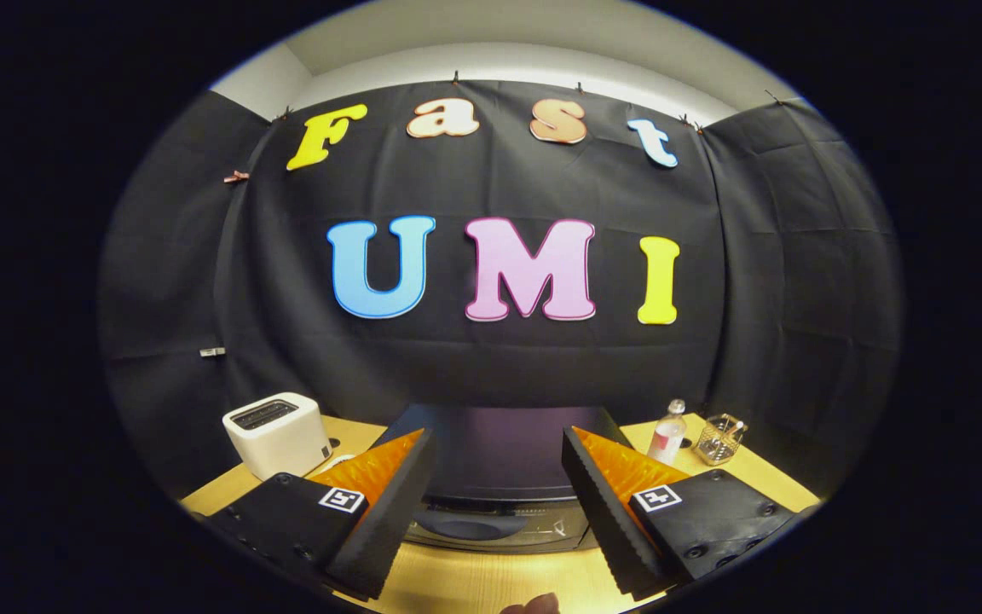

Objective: Open the toaster oven, put the food inside, and close the toaster oven door.

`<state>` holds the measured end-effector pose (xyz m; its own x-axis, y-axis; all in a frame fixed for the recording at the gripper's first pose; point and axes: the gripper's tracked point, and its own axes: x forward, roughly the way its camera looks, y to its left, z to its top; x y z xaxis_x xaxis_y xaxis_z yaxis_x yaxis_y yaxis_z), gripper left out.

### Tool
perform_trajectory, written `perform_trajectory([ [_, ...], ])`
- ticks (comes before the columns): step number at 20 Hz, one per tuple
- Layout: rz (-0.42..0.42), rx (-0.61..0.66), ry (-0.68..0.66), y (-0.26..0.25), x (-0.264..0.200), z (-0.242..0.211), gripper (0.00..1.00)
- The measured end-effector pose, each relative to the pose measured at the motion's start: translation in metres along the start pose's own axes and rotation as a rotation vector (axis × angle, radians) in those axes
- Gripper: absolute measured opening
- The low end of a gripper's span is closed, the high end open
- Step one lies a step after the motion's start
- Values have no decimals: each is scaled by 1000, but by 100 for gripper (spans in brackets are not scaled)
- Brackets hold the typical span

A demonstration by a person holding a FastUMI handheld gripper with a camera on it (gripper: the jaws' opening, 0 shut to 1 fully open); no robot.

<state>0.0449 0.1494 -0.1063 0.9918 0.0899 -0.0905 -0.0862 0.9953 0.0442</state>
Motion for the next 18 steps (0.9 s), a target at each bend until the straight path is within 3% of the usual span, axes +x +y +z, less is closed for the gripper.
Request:
perform_trajectory([
  [18, -26, -39, 208, 18, 49, -91, 97],
])
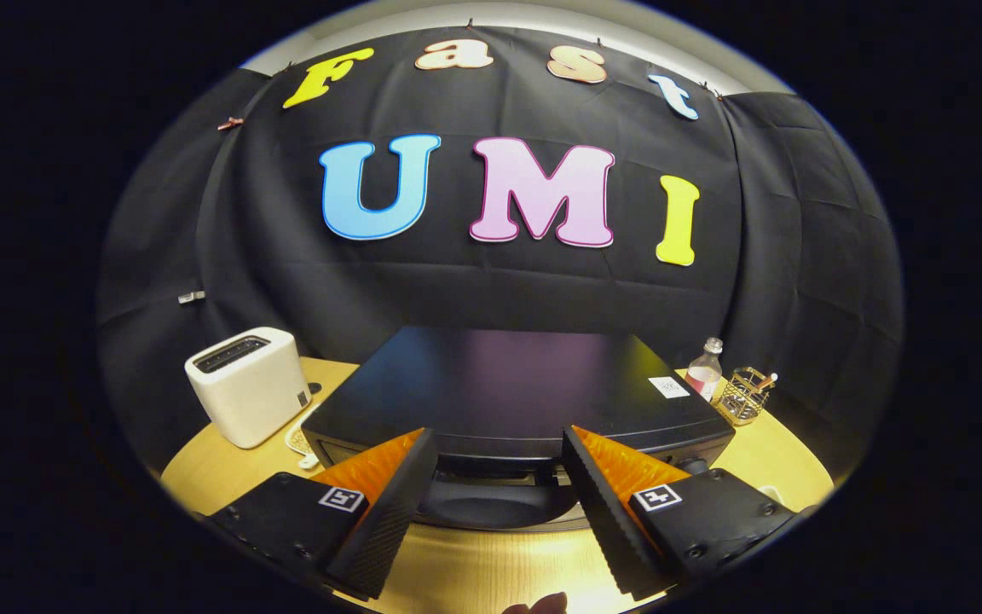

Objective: Open the toaster oven, put the food inside, and close the toaster oven door.

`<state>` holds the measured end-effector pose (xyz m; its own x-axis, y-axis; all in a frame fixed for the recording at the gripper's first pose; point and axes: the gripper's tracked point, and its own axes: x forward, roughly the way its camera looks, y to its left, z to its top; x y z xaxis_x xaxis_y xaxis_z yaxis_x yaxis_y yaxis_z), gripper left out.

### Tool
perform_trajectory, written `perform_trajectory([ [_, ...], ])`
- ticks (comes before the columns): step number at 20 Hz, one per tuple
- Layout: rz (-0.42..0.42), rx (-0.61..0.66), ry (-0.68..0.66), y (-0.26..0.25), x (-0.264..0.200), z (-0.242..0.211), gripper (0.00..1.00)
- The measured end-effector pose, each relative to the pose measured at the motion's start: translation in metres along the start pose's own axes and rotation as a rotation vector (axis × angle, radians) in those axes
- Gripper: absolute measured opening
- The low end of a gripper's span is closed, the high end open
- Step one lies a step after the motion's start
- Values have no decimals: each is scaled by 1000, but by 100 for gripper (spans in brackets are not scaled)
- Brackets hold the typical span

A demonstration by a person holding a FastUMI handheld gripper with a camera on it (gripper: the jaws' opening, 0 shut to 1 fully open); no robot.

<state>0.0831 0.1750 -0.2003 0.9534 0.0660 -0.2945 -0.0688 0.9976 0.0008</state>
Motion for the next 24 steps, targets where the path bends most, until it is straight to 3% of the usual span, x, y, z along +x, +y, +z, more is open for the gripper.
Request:
perform_trajectory([
  [10, 3, 39, 38, 0, -12, -18, 99],
  [24, 24, 46, 121, 3, -80, -70, 99],
])
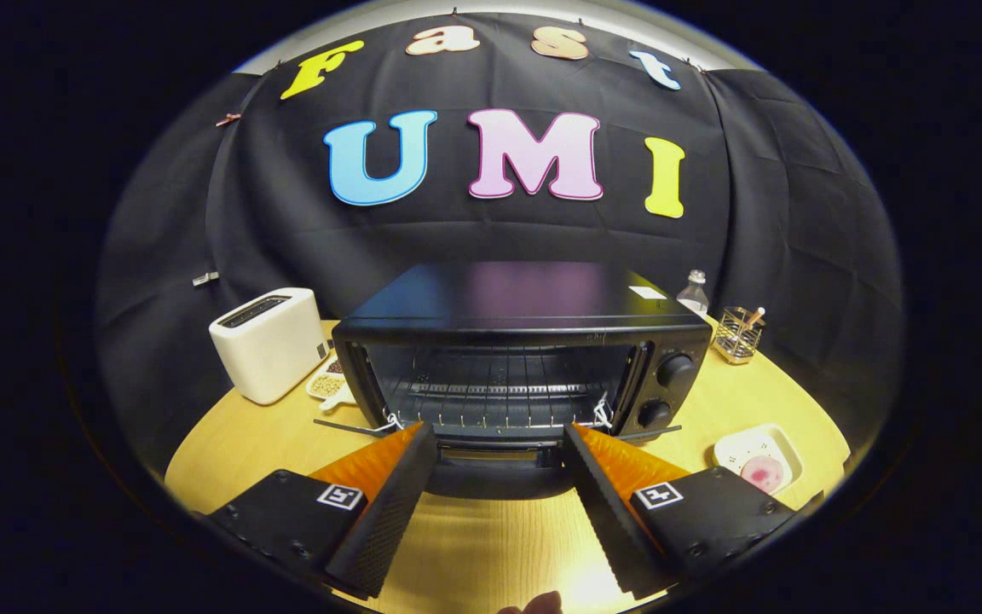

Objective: Open the toaster oven, put the food inside, and close the toaster oven door.

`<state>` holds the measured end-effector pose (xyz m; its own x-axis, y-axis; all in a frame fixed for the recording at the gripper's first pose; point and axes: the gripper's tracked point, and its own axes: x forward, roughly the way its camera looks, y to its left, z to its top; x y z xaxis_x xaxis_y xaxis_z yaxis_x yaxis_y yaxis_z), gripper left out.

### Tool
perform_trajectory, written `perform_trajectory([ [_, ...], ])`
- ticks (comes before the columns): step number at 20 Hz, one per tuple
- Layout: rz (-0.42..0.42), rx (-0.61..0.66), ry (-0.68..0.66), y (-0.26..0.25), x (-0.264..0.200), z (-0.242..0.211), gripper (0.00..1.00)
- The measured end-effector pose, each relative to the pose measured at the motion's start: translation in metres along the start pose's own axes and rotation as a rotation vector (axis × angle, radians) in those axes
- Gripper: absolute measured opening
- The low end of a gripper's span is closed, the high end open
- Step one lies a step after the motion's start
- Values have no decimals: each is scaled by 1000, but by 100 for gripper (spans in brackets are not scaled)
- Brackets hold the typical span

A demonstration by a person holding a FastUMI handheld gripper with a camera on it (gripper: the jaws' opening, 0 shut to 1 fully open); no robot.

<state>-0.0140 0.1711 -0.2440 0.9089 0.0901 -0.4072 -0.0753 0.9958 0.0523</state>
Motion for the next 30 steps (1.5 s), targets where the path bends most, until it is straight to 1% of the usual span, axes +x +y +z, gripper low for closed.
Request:
perform_trajectory([
  [6, -3, -62, 78, 1, -17, -35, 99],
  [12, -12, -78, 157, -2, -19, -61, 98],
  [17, 12, -63, 309, -2, -15, -98, 97],
  [19, 21, -69, 335, -1, -20, -106, 97],
  [22, 35, -78, 330, 0, -23, -106, 97],
  [24, 70, -65, 320, 2, -28, -99, 97],
  [27, 121, -81, 283, -8, -42, -77, 97],
  [30, 152, -91, 230, -28, -57, -49, 98],
])
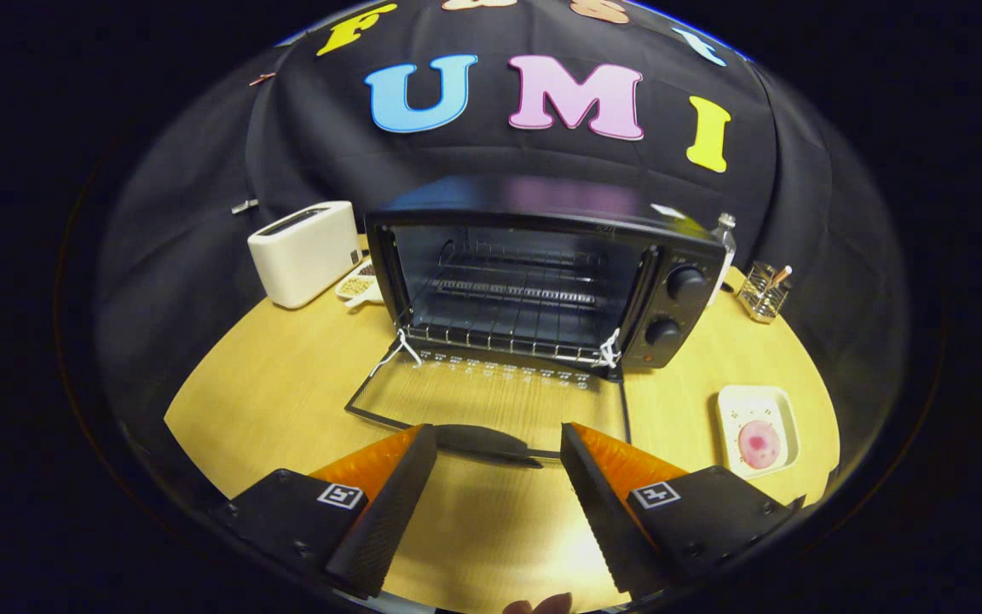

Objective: Open the toaster oven, put the food inside, and close the toaster oven door.

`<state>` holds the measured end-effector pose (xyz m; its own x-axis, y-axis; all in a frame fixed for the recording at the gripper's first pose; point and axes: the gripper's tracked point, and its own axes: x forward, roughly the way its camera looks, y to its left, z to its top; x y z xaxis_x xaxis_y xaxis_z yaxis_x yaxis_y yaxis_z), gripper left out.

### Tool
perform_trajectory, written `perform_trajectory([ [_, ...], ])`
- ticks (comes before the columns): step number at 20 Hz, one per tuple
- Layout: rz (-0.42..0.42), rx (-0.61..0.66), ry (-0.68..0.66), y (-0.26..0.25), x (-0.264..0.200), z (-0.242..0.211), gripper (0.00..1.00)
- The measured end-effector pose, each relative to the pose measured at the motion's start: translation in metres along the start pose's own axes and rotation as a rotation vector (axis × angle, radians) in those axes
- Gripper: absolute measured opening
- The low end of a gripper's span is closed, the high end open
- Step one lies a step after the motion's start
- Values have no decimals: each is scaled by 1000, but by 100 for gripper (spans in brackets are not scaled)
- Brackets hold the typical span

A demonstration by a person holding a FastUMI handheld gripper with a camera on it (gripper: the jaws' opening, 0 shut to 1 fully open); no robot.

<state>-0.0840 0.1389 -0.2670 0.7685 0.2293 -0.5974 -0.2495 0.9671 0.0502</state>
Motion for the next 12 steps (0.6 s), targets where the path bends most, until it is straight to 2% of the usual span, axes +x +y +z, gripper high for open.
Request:
perform_trajectory([
  [3, 34, -5, -54, -24, -26, 22, 97],
  [7, 38, -10, -97, -77, -56, 45, 97],
  [12, 98, -3, -58, -143, -73, 47, 97],
])
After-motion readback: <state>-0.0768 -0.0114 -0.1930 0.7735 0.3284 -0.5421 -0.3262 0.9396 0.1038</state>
